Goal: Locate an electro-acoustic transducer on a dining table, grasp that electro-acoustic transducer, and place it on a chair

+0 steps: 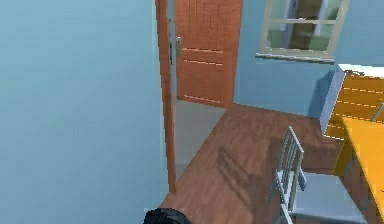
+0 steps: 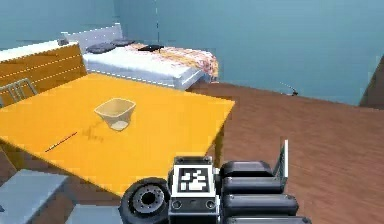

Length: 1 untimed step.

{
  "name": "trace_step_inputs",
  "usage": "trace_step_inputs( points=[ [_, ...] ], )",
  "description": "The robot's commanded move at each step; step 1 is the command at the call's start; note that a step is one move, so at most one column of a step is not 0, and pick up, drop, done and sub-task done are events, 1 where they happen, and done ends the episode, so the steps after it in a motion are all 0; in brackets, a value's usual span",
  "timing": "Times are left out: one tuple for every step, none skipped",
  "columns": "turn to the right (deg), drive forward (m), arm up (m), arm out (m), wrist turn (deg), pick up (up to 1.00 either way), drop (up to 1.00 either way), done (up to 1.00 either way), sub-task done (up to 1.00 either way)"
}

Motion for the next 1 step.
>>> trace_step_inputs(
  points=[
    [0.0,0.1,0.0,0.0,0.0,0.0,0.0,0.0,0.0]
  ],
)
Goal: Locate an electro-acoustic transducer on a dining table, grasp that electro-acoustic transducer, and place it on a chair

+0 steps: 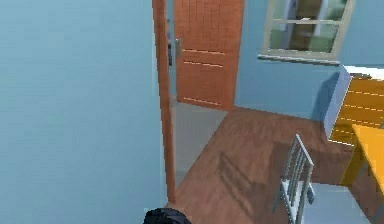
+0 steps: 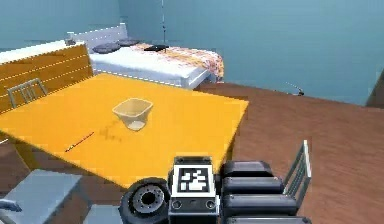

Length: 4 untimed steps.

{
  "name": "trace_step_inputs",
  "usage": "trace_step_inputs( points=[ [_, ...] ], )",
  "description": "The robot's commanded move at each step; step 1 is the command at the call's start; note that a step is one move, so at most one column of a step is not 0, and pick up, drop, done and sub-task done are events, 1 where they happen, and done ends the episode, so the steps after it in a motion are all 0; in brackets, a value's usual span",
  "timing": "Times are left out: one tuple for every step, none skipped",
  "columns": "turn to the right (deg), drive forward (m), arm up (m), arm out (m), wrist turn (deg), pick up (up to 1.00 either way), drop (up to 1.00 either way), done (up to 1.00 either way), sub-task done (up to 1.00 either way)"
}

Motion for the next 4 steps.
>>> trace_step_inputs(
  points=[
    [45.0,0.0,0.0,0.0,0.0,0.0,0.0,0.0,0.0],
    [39.0,0.0,0.0,0.0,0.0,0.0,0.0,0.0,0.0],
    [-45.0,0.0,0.0,0.0,0.0,0.0,0.0,0.0,0.0],
    [-30.0,0.0,0.0,0.0,0.0,0.0,0.0,0.0,0.0]
  ],
)
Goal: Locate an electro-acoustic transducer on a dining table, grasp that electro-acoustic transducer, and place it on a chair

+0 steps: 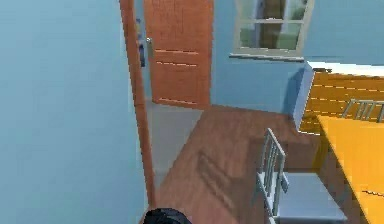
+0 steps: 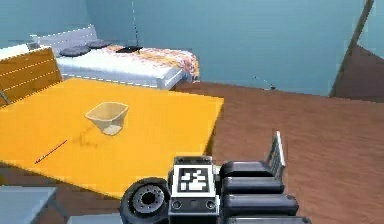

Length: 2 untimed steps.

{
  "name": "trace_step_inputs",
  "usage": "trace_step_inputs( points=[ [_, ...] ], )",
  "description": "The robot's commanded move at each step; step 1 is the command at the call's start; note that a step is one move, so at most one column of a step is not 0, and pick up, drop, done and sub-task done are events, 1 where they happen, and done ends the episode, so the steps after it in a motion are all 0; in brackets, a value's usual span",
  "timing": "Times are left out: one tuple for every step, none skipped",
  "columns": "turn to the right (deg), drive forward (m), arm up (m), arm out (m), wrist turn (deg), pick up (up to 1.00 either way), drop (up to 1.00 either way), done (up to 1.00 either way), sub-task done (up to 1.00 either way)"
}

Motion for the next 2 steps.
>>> trace_step_inputs(
  points=[
    [45.0,0.0,0.0,0.0,0.0,0.0,0.0,0.0,0.0],
    [27.0,0.0,0.0,0.0,0.0,0.0,0.0,0.0,0.0]
  ],
)
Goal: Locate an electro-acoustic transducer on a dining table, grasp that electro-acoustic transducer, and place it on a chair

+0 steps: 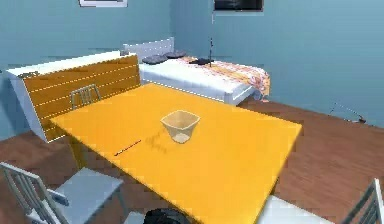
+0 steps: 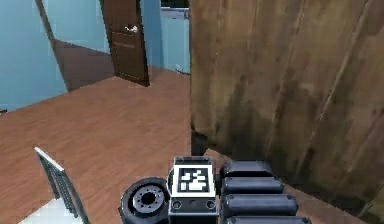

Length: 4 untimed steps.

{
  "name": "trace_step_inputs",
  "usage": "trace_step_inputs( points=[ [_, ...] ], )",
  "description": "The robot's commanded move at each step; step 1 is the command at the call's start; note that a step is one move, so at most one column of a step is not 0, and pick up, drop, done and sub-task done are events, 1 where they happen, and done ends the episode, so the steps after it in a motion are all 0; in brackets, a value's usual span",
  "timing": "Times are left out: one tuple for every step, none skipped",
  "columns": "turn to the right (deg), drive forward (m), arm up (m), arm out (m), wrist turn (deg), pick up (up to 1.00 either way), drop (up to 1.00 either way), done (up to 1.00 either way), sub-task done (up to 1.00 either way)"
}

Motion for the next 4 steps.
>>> trace_step_inputs(
  points=[
    [-45.0,0.0,0.0,0.0,0.0,0.0,0.0,0.0,0.0],
    [-15.0,0.0,0.0,0.0,0.0,0.0,0.0,0.0,0.0],
    [45.0,0.0,0.0,0.0,0.0,0.0,0.0,0.0,0.0],
    [6.0,0.0,0.0,0.0,0.0,0.0,0.0,0.0,0.0]
  ],
)
